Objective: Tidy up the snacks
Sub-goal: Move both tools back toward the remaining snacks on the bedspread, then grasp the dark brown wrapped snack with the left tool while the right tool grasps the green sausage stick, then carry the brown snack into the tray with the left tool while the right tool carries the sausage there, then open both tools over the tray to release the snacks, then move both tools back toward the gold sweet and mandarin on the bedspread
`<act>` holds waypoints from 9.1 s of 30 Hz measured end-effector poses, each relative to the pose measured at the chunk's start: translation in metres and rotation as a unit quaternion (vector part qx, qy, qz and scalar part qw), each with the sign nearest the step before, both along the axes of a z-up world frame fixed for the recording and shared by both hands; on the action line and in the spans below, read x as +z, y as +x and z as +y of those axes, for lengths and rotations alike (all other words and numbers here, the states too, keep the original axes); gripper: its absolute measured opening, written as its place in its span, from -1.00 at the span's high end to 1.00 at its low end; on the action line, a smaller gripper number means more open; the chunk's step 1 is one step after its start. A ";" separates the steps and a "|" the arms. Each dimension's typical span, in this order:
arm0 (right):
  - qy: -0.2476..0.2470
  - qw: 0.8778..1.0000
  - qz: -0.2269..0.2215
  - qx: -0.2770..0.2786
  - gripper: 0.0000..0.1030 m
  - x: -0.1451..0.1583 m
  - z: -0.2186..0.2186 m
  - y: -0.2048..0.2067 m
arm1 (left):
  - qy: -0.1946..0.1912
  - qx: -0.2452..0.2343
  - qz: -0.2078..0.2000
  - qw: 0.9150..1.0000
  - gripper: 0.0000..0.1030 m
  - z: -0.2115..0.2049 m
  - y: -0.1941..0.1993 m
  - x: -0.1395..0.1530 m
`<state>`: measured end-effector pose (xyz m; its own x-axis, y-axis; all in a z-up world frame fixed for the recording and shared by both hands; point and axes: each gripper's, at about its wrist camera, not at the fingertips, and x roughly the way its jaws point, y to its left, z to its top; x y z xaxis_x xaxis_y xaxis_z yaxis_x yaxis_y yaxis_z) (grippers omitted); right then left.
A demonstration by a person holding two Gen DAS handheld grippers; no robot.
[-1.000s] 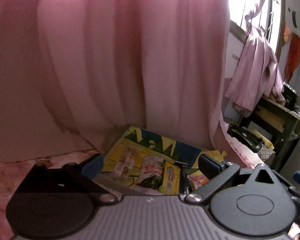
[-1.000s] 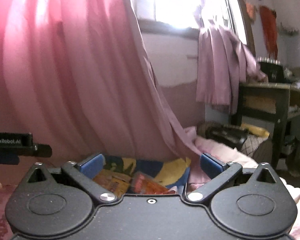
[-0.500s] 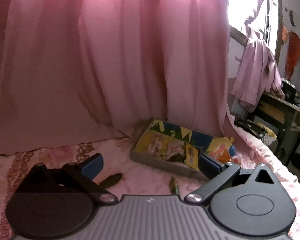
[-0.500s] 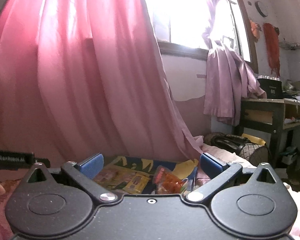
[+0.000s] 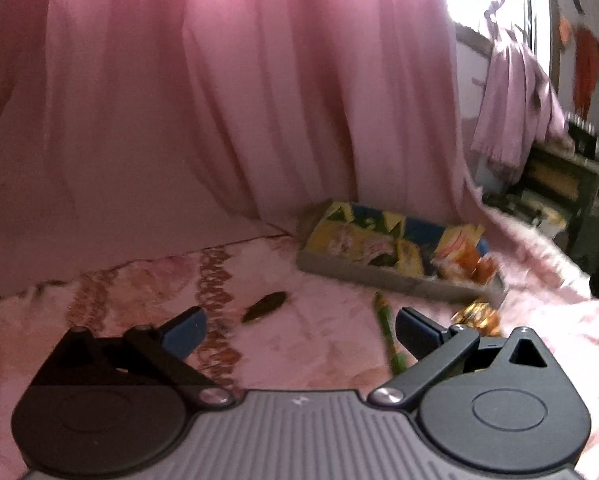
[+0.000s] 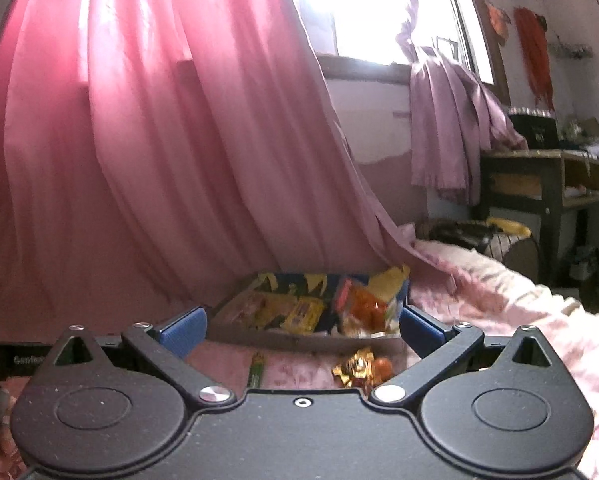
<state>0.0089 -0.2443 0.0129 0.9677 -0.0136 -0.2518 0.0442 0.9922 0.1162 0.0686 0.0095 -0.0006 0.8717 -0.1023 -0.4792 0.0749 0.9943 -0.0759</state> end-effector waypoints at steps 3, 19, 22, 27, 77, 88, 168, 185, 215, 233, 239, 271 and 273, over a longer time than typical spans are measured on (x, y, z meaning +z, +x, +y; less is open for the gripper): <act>0.006 1.000 0.013 -0.005 -0.99 -0.004 0.001 0.000 | 0.020 0.003 -0.005 1.000 -0.99 -0.002 -0.006 0.001; -0.016 0.997 0.077 -0.011 -0.99 -0.019 0.010 0.018 | 0.013 0.030 0.062 0.998 -0.99 0.005 0.012 -0.008; -0.019 0.995 0.094 -0.009 -0.99 -0.022 0.012 0.024 | 0.005 0.043 0.085 0.995 -0.99 0.010 0.018 -0.014; -0.035 0.994 0.108 0.005 -0.99 -0.026 0.019 0.033 | -0.005 0.049 0.111 0.993 -0.99 0.016 0.027 -0.018; -0.036 0.973 0.216 0.076 -0.77 -0.137 0.068 0.209 | 0.021 -0.042 0.145 0.988 -0.99 0.030 0.228 -0.107; -0.034 0.973 0.210 0.090 -0.54 -0.142 0.070 0.215 | -0.004 -0.096 0.169 0.981 -0.61 0.028 0.237 -0.110; -0.374 0.921 0.054 0.096 0.64 -0.042 0.038 0.156 | -0.081 -0.128 0.086 0.985 0.05 -0.038 0.163 -0.009; -0.300 0.948 0.074 0.081 0.64 -0.094 -0.001 0.308 | -0.043 -0.136 0.059 0.988 0.04 -0.119 0.326 -0.042; -0.225 0.969 0.087 0.058 0.07 -0.080 -0.007 0.302 | -0.008 -0.092 0.088 0.992 -0.63 -0.133 0.313 -0.037; -0.160 0.985 -0.066 0.018 -0.80 0.025 -0.028 0.142 | -0.043 -0.066 -0.062 0.995 -0.99 -0.092 0.158 0.061; -0.130 0.989 -0.070 -0.003 -0.94 0.028 -0.039 0.083 | -0.051 -0.059 -0.076 0.994 -0.99 -0.078 0.109 0.064; 0.006 0.991 0.107 -0.077 -0.99 -0.001 -0.054 0.021 | -0.009 -0.092 0.033 0.995 -0.99 -0.058 0.016 -0.027; 0.018 0.989 0.125 -0.076 -0.99 -0.004 -0.057 0.027 | -0.002 -0.099 0.041 0.994 -0.99 -0.061 0.017 -0.032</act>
